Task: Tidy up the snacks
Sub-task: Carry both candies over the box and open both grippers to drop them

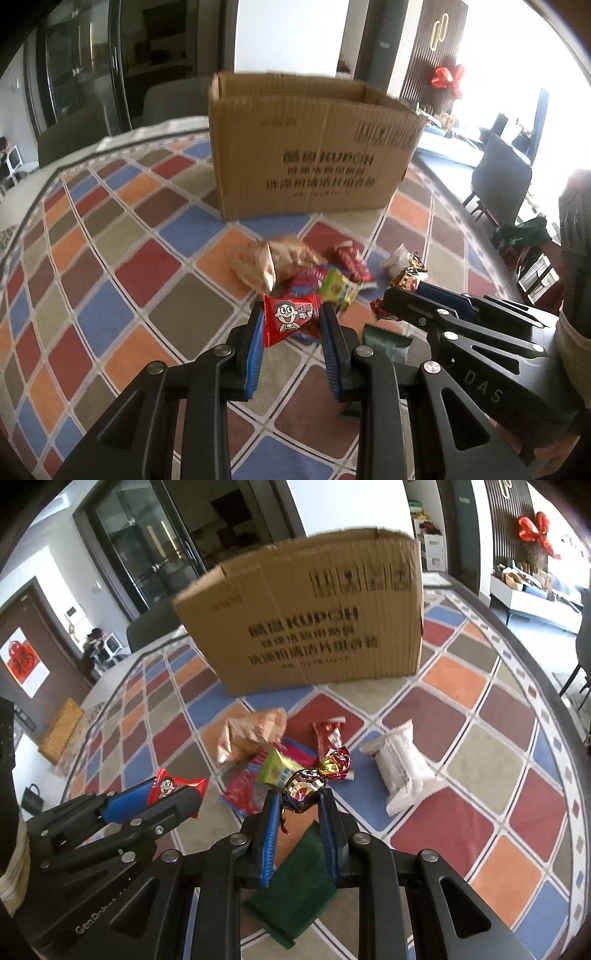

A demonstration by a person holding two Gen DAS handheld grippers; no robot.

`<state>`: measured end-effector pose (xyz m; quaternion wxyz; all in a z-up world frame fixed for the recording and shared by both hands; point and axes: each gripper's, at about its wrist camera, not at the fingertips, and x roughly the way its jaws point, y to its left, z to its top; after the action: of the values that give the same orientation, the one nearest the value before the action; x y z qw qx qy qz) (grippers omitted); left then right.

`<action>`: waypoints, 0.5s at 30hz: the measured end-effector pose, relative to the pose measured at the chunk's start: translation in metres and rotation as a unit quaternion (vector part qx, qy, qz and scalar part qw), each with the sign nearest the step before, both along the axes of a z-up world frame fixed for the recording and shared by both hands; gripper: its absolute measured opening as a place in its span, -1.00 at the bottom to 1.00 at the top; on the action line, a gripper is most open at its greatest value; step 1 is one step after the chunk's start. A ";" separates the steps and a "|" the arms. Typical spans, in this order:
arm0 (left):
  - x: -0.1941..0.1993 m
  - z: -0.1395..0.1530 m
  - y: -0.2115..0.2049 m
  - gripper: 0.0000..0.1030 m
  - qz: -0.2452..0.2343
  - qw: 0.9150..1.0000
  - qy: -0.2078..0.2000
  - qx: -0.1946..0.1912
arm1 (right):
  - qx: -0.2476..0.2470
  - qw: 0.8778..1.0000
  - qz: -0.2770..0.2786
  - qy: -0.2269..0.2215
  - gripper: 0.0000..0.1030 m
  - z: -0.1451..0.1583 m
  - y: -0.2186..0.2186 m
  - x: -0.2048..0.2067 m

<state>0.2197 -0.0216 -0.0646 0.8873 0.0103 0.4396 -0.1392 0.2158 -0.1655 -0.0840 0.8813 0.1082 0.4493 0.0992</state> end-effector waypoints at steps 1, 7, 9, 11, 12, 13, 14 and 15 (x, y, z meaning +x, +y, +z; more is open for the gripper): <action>0.000 0.006 0.000 -0.44 0.000 1.000 -0.007 -0.001 | 0.001 1.000 0.000 -0.006 -0.56 0.005 -0.001 -0.001; 0.008 0.037 0.002 -0.44 0.003 0.999 -0.042 0.001 | 0.000 0.999 0.001 -0.046 -0.56 0.038 -0.004 -0.001; 0.012 0.049 0.001 -0.44 0.004 0.998 -0.056 0.005 | 0.000 0.998 0.000 -0.058 -0.56 0.049 -0.005 0.003; 0.017 0.059 0.001 -0.44 0.003 0.998 -0.066 0.007 | -0.002 0.998 0.000 -0.070 -0.56 0.059 -0.006 0.007; 0.020 0.065 0.001 -0.44 0.003 0.998 -0.070 0.007 | -0.005 0.997 0.001 -0.079 -0.56 0.067 -0.006 0.009; 0.023 0.070 0.001 -0.44 0.003 0.997 -0.074 0.005 | -0.006 0.996 0.001 -0.084 -0.56 0.070 -0.006 0.011; 0.026 0.074 0.001 -0.44 0.003 0.997 -0.076 0.004 | -0.006 0.996 0.002 -0.089 -0.56 0.075 -0.007 0.014; 0.031 0.080 0.000 -0.44 0.003 0.997 -0.081 0.002 | -0.007 0.996 0.003 -0.094 -0.56 0.081 -0.007 0.018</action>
<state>0.2506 -0.0214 0.0151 0.9201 0.0224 0.3671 -0.1346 0.2335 -0.1725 -0.0029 0.9202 0.0907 0.3652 0.1079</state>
